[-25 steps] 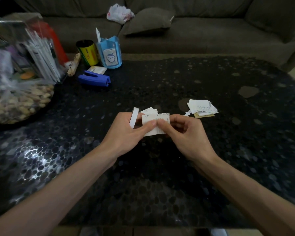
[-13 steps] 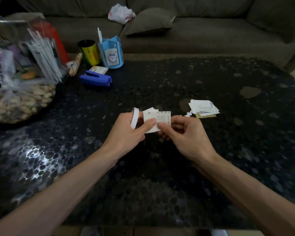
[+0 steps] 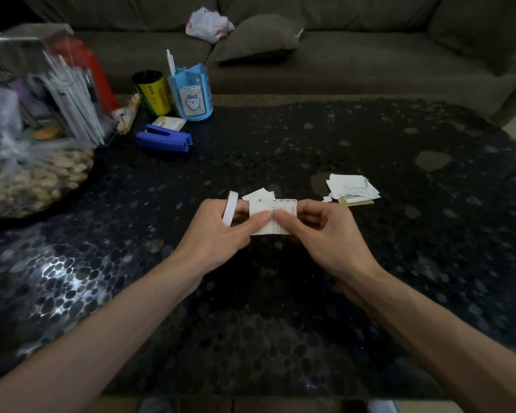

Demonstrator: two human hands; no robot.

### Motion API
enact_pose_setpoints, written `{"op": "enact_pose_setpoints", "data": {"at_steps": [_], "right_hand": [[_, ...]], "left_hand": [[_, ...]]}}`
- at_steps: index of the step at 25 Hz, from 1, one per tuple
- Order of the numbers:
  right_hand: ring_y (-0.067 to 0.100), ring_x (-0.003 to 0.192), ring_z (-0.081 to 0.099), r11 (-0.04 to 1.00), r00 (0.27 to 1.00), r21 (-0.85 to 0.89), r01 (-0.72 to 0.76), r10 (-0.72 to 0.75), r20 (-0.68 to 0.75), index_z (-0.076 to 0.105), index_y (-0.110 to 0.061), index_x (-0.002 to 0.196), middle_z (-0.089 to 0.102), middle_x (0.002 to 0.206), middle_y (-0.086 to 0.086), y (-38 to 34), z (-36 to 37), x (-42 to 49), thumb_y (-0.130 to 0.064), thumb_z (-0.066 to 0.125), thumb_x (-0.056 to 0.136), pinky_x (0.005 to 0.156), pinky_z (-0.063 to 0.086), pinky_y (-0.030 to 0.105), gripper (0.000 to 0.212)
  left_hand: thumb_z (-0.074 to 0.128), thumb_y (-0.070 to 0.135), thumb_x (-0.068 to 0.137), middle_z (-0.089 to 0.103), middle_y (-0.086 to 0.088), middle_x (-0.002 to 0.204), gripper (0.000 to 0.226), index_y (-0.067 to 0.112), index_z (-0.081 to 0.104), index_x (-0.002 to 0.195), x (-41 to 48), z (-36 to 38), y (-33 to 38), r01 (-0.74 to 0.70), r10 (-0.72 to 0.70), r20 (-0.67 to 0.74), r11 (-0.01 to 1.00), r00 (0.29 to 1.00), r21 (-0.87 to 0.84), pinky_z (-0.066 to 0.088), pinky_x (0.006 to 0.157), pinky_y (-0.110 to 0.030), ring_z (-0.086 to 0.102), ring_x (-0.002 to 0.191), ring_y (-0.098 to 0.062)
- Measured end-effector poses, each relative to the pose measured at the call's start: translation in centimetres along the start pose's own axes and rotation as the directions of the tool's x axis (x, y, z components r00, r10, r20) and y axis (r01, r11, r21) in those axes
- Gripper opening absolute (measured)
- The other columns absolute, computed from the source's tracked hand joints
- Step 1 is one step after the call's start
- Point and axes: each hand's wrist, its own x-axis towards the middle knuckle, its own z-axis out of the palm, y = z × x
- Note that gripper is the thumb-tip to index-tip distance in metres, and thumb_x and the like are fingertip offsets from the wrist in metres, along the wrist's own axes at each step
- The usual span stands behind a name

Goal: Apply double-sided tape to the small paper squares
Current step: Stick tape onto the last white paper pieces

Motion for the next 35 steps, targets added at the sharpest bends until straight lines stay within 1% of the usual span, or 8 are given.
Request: {"op": "enact_pose_setpoints", "data": {"at_steps": [3, 8, 14, 20, 24, 27, 30, 35], "right_hand": [[0.005, 0.08, 0.075, 0.996, 0.996, 0.046, -0.076, 0.078, -0.042, 0.079, -0.021, 0.102, 0.081, 0.091, -0.006, 0.1, 0.0, 0.1, -0.027, 0.076, 0.096, 0.071, 0.056, 0.018, 0.009], [0.006, 0.077, 0.072, 0.992, 0.987, 0.082, -0.098, 0.108, -0.123, 0.079, -0.021, 0.107, 0.081, 0.092, -0.003, 0.8, -0.2, 0.7, -0.024, 0.075, 0.097, 0.071, 0.056, 0.018, 0.011], [0.016, 0.102, 0.073, 0.978, 0.853, -0.065, -0.199, 0.141, -0.502, 0.074, -0.024, 0.122, 0.076, 0.111, 0.0, 2.2, -5.0, 4.8, -0.028, 0.072, 0.099, 0.092, 0.062, 0.037, 0.024], [0.012, 0.106, 0.069, 0.956, 0.737, -0.163, -0.243, 0.073, -0.672, 0.07, -0.02, 0.125, 0.073, 0.116, -0.002, 2.1, -8.2, 7.5, -0.027, 0.075, 0.096, 0.098, 0.059, 0.037, 0.03], [0.015, 0.114, 0.062, 0.807, 0.765, -0.5, -0.315, -0.096, -0.637, 0.066, -0.02, 0.13, 0.061, 0.129, 0.002, 2.5, -7.8, 7.1, -0.027, 0.073, 0.097, 0.101, 0.054, 0.035, 0.034], [0.005, 0.098, 0.063, 0.84, 0.85, -0.537, 0.072, -0.334, -0.408, 0.072, -0.021, 0.119, 0.063, 0.117, -0.001, 0.7, -5.2, 6.1, -0.021, 0.072, 0.097, 0.089, 0.053, 0.021, 0.021], [0.006, 0.088, 0.066, 0.832, 0.867, -0.361, 0.421, -0.486, -0.109, 0.076, -0.021, 0.116, 0.066, 0.106, -0.005, -1.7, -1.0, 4.0, -0.017, 0.072, 0.097, 0.074, 0.05, 0.015, 0.02], [0.005, 0.111, 0.067, 0.775, 0.833, -0.363, 0.517, -0.554, 0.004, 0.079, -0.022, 0.12, 0.071, 0.121, -0.009, -1.7, 0.7, 2.2, -0.025, 0.074, 0.098, 0.089, 0.058, 0.03, 0.023]], "left_hand": [[0.074, 0.033, 0.094, 0.08, 0.006, 0.088, 0.005, 0.032, 0.079, 0.095, 0.1, 0.0, 0.0, -0.018, 0.018, -0.045, 1.0, 0.999, 0.015, 0.059, 0.074, -0.028, 0.072, 0.074, -0.008], [0.068, 0.033, 0.098, 0.078, 0.003, 0.084, 0.014, 0.025, 0.076, 0.105, 0.4, 0.2, 0.0, -0.004, 0.005, -0.028, 1.0, 1.0, 0.015, 0.05, 0.056, -0.017, 0.062, 0.057, -0.002], [0.045, 0.017, 0.109, 0.07, -0.007, 0.103, 0.019, 0.018, 0.06, 0.12, 0.8, 0.8, -0.2, 0.021, -0.018, 0.118, 0.999, 0.993, -0.029, 0.045, 0.057, -0.019, 0.065, 0.069, -0.011], [0.046, 0.031, 0.106, 0.078, 0.016, 0.109, 0.032, 0.026, 0.078, 0.104, 0.8, 0.9, -0.3, -0.273, 0.253, 0.165, 0.955, 0.953, 0.116, 0.042, 0.107, -0.021, 0.061, 0.125, 0.003], [0.047, 0.032, 0.105, 0.079, 0.012, 0.103, 0.029, 0.026, 0.076, 0.107, 0.3, 1.2, 0.1, -0.329, 0.304, 0.188, 0.937, 0.934, 0.117, 0.039, 0.104, -0.008, 0.063, 0.117, 0.007], [0.048, 0.03, 0.105, 0.076, 0.001, 0.083, 0.03, 0.025, 0.068, 0.127, 0.5, 1.3, -0.2, -0.351, 0.335, 0.188, 0.935, 0.924, 0.059, 0.05, 0.086, -0.015, 0.072, 0.081, -0.011], [0.045, 0.033, 0.107, 0.063, 0.003, 0.07, 0.029, 0.025, 0.067, 0.124, 0.7, 1.0, -0.4, -0.383, 0.364, 0.195, 0.921, 0.911, 0.071, 0.047, 0.064, -0.028, 0.055, 0.062, -0.011], [0.053, 0.017, 0.107, 0.066, 0.0, 0.084, 0.022, 0.027, 0.062, 0.124, 0.4, 0.6, 0.4, -0.363, 0.343, 0.21, 0.93, 0.916, 0.065, 0.054, 0.068, -0.04, 0.062, 0.075, -0.021]]}}
